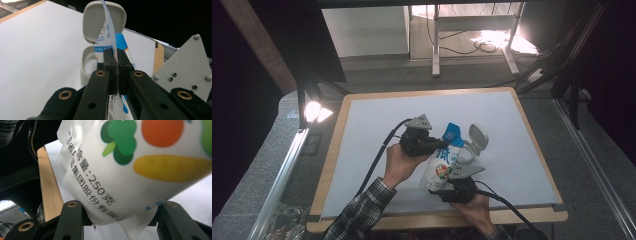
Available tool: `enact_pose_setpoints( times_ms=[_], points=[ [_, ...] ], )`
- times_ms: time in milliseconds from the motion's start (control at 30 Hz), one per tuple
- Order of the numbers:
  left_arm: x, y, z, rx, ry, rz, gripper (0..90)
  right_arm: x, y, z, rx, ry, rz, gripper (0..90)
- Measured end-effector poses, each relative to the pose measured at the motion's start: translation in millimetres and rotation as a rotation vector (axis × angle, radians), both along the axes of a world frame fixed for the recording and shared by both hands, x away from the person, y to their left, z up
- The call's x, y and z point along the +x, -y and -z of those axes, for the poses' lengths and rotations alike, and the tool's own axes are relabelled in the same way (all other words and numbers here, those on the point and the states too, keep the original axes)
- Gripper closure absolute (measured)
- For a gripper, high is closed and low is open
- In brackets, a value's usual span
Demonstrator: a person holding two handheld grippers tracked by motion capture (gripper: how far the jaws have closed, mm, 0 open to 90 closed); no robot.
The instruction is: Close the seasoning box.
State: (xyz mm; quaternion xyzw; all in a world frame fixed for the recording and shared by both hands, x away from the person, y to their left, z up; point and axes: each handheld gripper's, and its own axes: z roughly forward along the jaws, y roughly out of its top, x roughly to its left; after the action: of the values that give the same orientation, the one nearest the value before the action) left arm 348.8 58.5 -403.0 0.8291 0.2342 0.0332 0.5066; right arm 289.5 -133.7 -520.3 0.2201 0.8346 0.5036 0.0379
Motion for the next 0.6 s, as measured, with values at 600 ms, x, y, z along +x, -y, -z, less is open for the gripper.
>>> enact_pose_setpoints(
  times_ms=[600],
  points=[
    [5.4, 17.1, -1.7, 0.056, 0.011, 0.002, 89.3, 0.4, 0.9, -0.9, 0.035, -0.020, -0.017, 56.1]
  ],
)
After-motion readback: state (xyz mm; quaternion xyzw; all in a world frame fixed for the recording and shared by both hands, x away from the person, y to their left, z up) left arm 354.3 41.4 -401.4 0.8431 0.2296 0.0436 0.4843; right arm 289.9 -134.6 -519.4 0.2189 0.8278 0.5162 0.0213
